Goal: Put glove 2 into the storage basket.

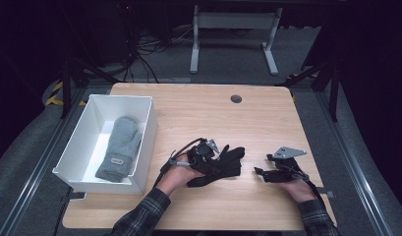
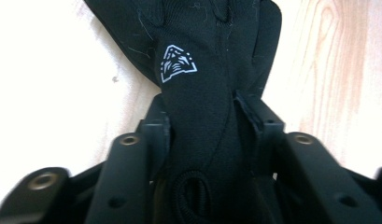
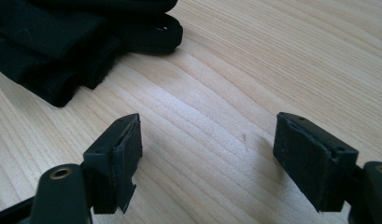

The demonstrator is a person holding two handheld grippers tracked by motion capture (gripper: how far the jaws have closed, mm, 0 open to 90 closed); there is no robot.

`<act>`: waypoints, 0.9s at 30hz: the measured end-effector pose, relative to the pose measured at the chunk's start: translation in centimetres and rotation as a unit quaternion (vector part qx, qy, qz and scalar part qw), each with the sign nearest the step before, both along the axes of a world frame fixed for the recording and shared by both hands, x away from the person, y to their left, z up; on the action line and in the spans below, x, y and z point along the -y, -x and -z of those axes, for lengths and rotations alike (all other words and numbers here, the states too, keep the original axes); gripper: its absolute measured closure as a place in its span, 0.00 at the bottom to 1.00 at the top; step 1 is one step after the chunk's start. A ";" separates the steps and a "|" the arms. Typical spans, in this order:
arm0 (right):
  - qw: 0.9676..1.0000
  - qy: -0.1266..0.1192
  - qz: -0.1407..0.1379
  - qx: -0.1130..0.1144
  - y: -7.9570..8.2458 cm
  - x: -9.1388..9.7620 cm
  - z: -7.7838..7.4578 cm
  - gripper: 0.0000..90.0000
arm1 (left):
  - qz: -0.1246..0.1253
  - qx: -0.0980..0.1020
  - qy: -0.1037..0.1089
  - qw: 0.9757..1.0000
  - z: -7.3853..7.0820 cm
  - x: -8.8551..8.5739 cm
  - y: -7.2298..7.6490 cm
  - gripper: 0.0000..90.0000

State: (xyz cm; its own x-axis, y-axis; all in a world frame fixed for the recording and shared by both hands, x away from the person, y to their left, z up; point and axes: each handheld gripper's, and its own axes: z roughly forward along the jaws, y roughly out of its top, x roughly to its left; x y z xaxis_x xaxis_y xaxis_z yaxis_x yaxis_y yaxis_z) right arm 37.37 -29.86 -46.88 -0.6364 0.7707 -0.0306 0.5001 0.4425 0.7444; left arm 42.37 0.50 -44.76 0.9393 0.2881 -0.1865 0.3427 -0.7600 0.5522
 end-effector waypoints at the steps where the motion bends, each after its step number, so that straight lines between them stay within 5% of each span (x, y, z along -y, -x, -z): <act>1: 1.000 0.000 0.000 0.000 0.0 0.0 0.0 0.27 | 0.000 -0.001 -0.002 1.000 -0.1 0.0 0.0 0.71; 13: 1.000 0.001 -0.001 -0.001 0.0 0.0 0.0 0.26 | -0.030 0.000 -0.016 0.999 -1.6 -0.1 0.5 0.74; 21: 1.000 0.000 -0.001 -0.001 0.0 0.0 0.0 0.25 | -0.065 -0.007 0.010 0.998 -3.7 -1.1 0.9 0.74; 27: 1.000 0.001 -0.001 -0.001 0.0 0.0 0.0 0.25 | -0.094 0.000 0.029 0.995 -6.7 -2.3 1.1 0.74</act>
State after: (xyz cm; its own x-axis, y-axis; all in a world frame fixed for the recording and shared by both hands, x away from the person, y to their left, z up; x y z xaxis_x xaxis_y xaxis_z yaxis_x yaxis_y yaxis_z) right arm 37.39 -29.84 -46.89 -0.6377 0.7697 -0.0302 0.5010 0.4443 0.7427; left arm 41.30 2.75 -38.10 0.8698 0.4472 -0.2085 0.4759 -0.6489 0.5937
